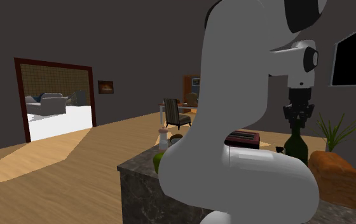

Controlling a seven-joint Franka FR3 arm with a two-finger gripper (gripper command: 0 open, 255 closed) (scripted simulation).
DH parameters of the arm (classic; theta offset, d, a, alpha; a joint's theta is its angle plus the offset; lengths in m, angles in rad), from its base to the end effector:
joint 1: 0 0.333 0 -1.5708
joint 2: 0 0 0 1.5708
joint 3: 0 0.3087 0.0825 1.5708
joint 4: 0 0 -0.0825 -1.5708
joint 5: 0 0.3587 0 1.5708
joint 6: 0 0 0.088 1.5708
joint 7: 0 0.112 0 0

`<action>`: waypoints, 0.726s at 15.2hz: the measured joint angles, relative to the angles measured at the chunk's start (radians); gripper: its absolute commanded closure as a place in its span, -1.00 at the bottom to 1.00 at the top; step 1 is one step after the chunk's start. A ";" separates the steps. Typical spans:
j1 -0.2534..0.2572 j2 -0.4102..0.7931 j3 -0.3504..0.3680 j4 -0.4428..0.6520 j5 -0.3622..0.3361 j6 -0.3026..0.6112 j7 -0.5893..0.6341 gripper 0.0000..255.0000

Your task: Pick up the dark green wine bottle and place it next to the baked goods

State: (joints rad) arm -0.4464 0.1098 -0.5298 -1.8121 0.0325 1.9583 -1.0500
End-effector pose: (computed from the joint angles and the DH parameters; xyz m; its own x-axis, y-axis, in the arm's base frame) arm 0.3299 -0.4660 0.4844 0.9978 0.0664 0.0043 0.0661 -0.9962 0.0572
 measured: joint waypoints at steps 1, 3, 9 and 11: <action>0.000 0.000 0.000 0.000 0.000 0.000 0.000 1.00; 0.000 0.000 0.000 0.000 0.000 0.000 0.000 -1.00; 0.000 0.000 0.000 0.019 0.000 -0.017 0.000 -1.00; 0.003 -0.016 0.001 0.050 -0.009 -0.062 0.007 -1.00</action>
State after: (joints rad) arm -0.4431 0.0942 -0.5292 -1.7621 0.0238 1.8965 -1.0428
